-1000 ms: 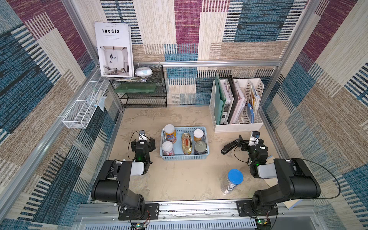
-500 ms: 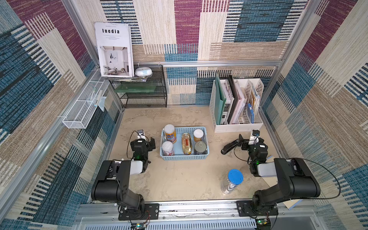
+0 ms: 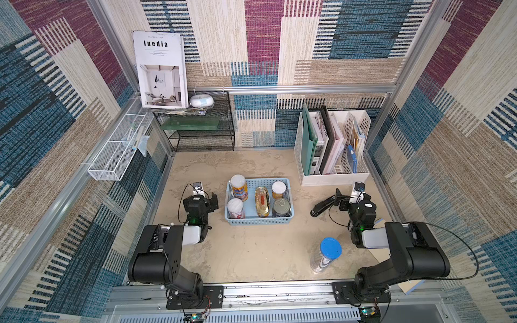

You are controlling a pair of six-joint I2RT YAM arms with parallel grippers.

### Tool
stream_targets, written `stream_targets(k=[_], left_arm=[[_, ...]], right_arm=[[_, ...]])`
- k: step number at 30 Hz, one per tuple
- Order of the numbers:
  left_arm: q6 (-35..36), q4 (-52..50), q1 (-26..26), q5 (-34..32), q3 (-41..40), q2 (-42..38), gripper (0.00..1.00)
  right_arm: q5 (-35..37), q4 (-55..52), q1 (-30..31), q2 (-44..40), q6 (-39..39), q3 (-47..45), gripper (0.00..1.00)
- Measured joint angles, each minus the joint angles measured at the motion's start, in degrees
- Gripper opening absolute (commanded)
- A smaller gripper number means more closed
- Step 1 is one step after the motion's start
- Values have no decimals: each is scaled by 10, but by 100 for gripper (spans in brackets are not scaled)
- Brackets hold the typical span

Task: Put the canned food in the basket
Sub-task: Reset both arms

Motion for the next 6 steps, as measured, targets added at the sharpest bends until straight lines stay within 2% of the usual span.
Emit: stream_targets(k=[6], left_arm=[[0,0,0,0,0,0,99]], right_arm=[[0,0,0,0,0,0,99]])
